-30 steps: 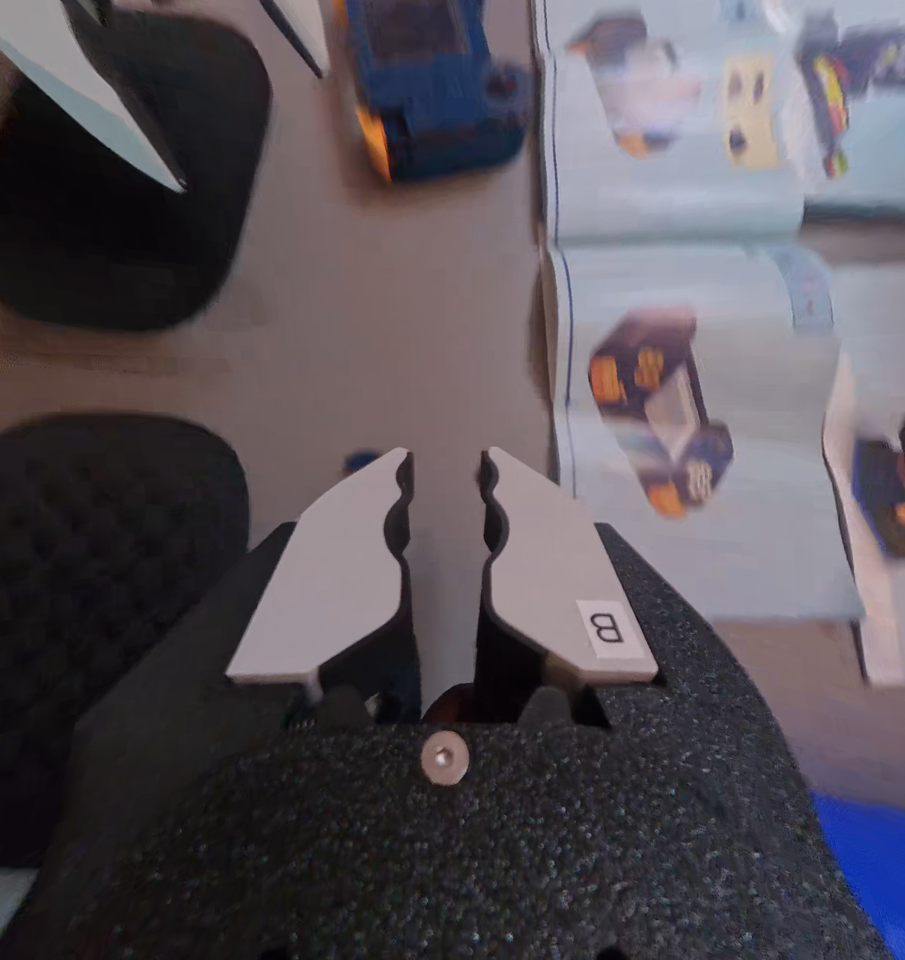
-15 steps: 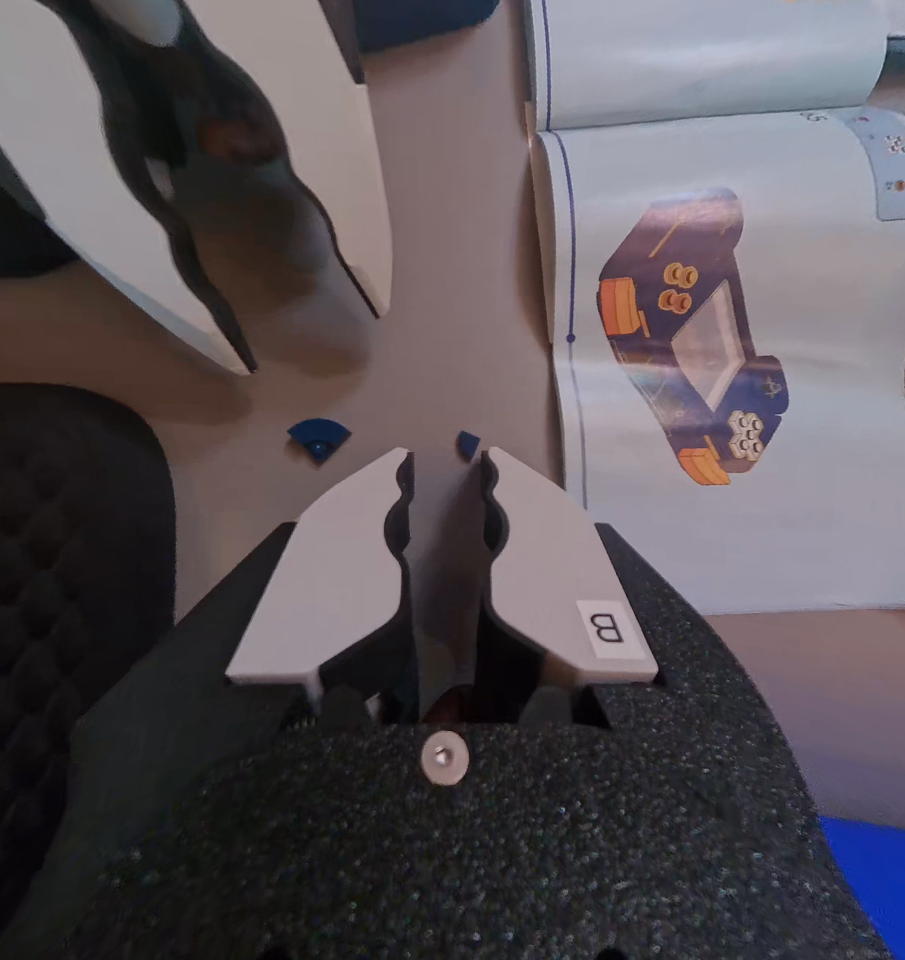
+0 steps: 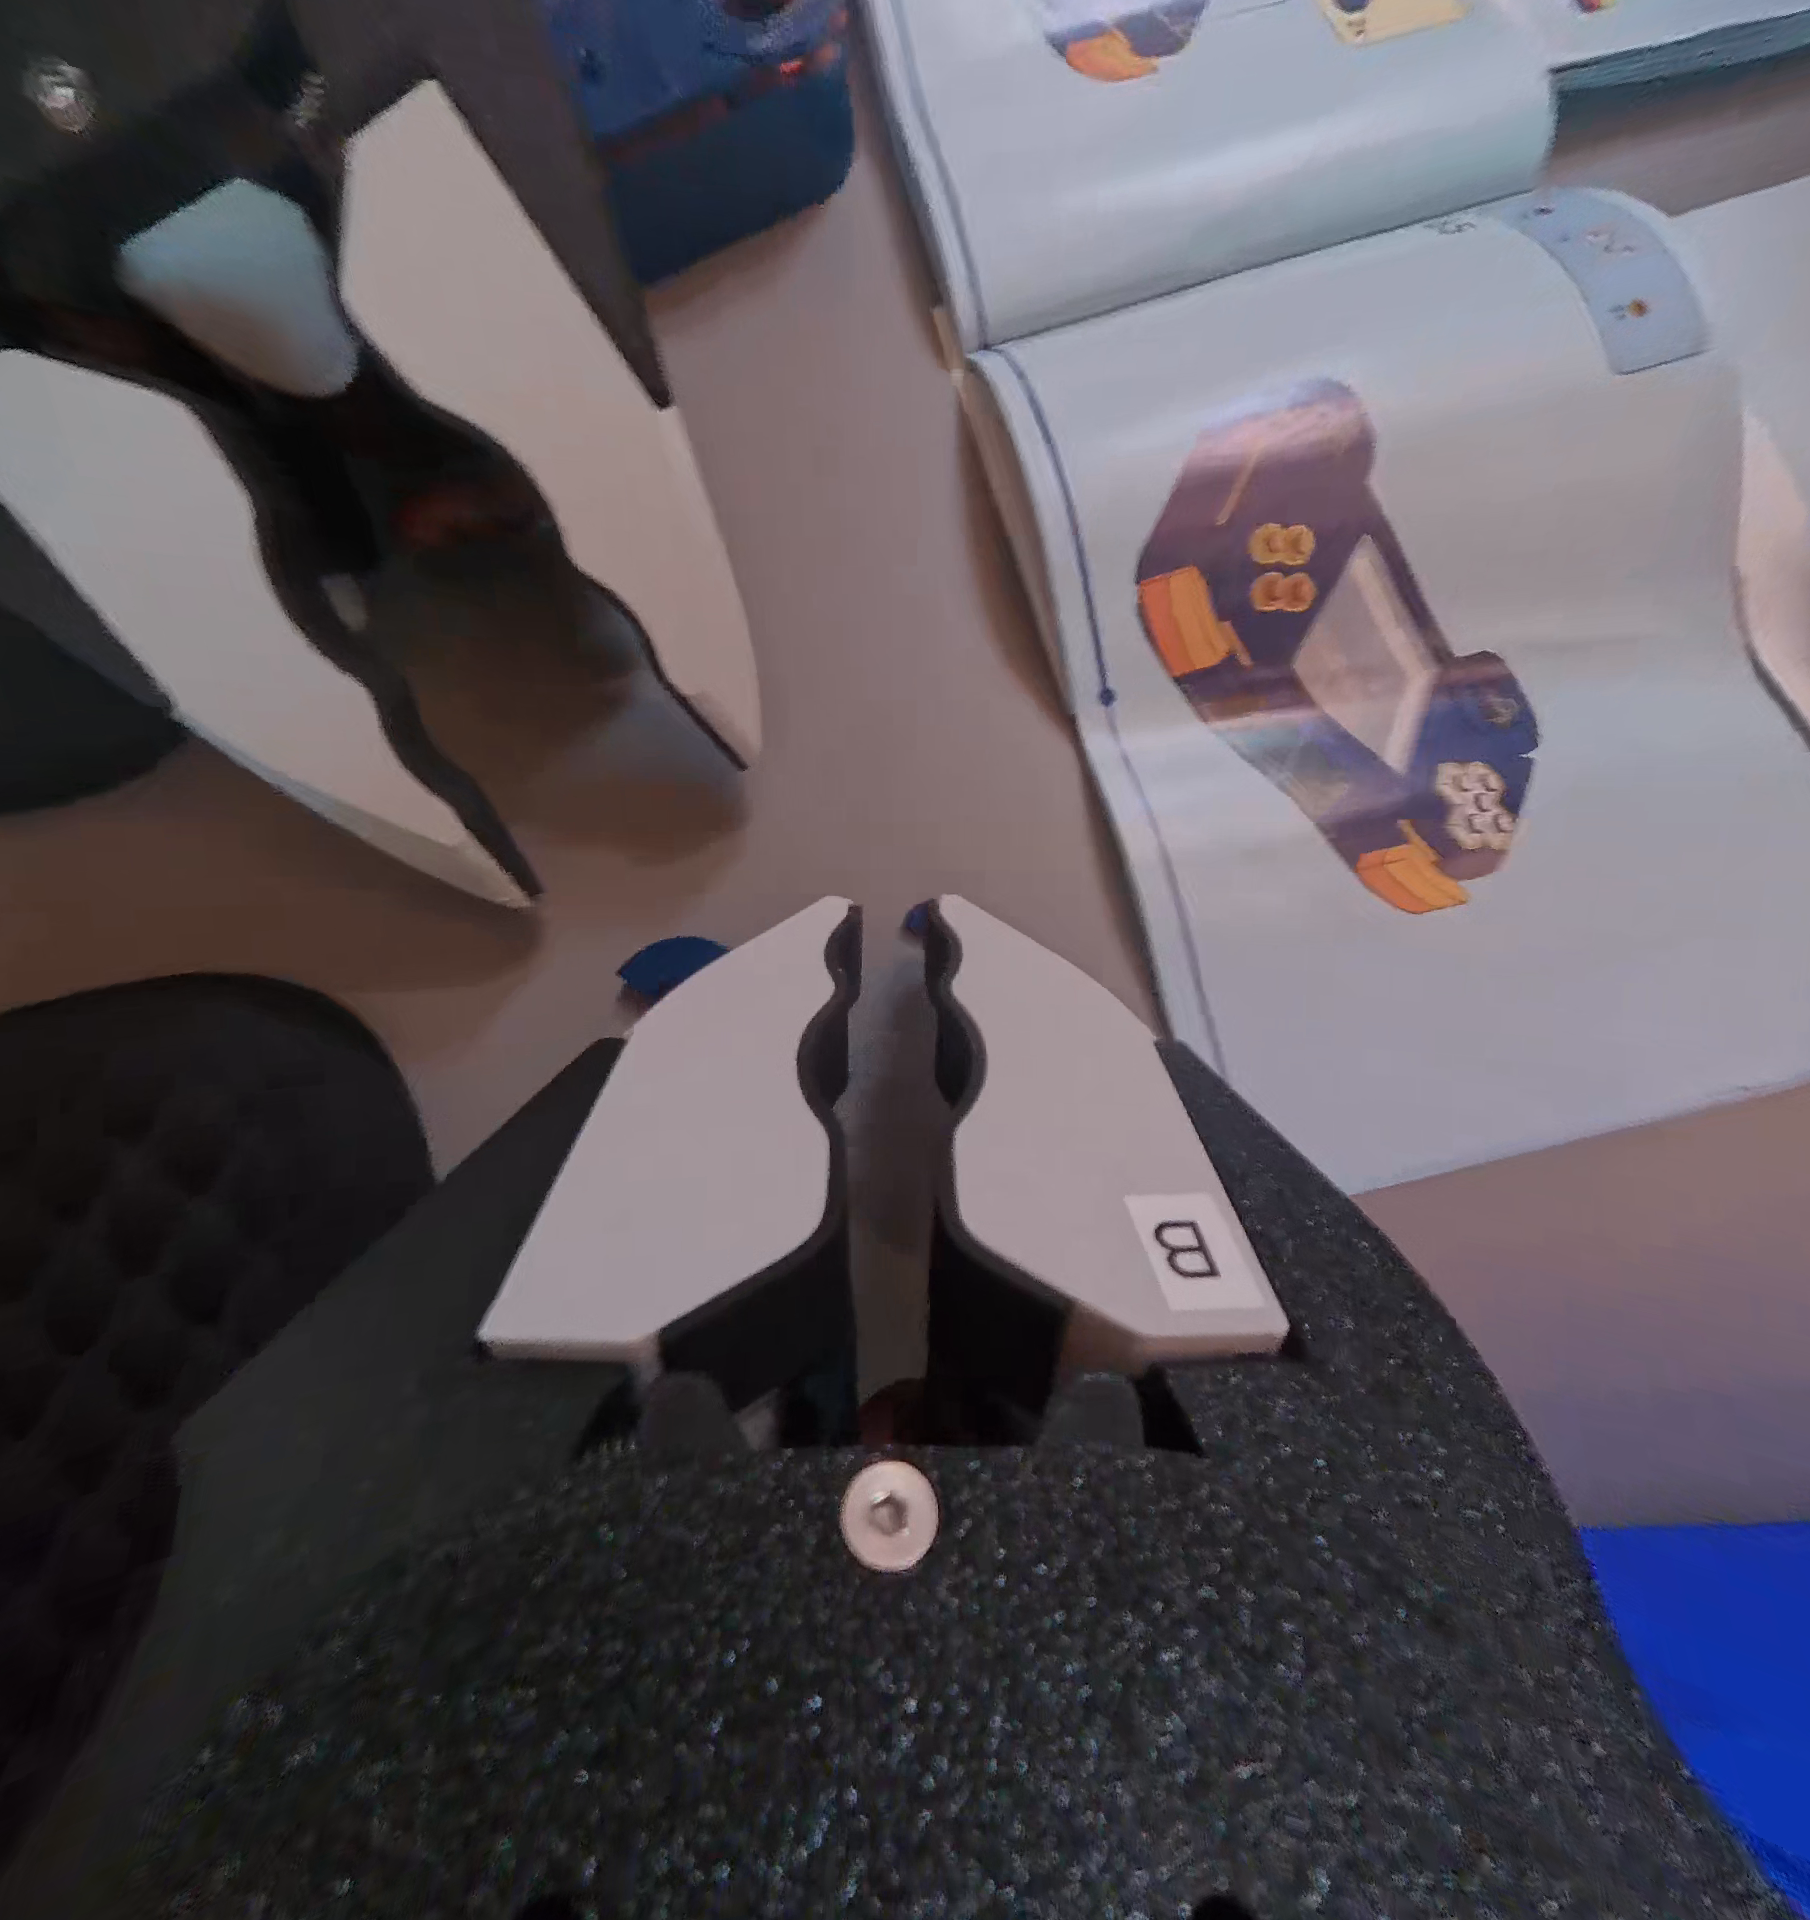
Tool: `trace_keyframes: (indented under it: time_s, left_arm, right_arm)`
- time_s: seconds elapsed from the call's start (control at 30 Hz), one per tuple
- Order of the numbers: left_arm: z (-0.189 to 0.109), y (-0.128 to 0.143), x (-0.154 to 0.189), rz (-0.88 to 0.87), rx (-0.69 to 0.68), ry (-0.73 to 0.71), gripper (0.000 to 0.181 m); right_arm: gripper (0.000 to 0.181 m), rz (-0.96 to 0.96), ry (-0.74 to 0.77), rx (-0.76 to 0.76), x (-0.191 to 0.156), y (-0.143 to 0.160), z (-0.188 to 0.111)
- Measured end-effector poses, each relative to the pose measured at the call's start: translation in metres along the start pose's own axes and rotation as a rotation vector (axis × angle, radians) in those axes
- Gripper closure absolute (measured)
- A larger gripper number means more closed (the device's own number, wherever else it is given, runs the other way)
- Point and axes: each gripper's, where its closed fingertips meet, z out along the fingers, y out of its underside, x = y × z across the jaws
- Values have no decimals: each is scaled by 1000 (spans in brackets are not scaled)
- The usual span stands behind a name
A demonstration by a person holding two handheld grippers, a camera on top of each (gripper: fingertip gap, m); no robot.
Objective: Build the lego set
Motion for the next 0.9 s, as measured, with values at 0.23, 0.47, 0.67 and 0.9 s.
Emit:
trace_keyframes:
  time_s: [0.23, 0.47, 0.67, 0.9]
  left_arm:
    - [-1, 0, 0, -2, 5, -2, 138]
    - [3, 7, 3, 51, -45, -5, 138]
    - [2, 6, 3, 48, -41, -4, 138]
    - [3, 7, 4, 49, -47, 4, 138]
  right_arm:
    - [181, -38, 53, -24, -7, -3, 12]
    - [181, -4, 161, -98, 13, 18, -3]
    - [178, 54, 148, -115, 11, 28, -21]
    - [161, 53, 192, -106, 20, 31, -22]
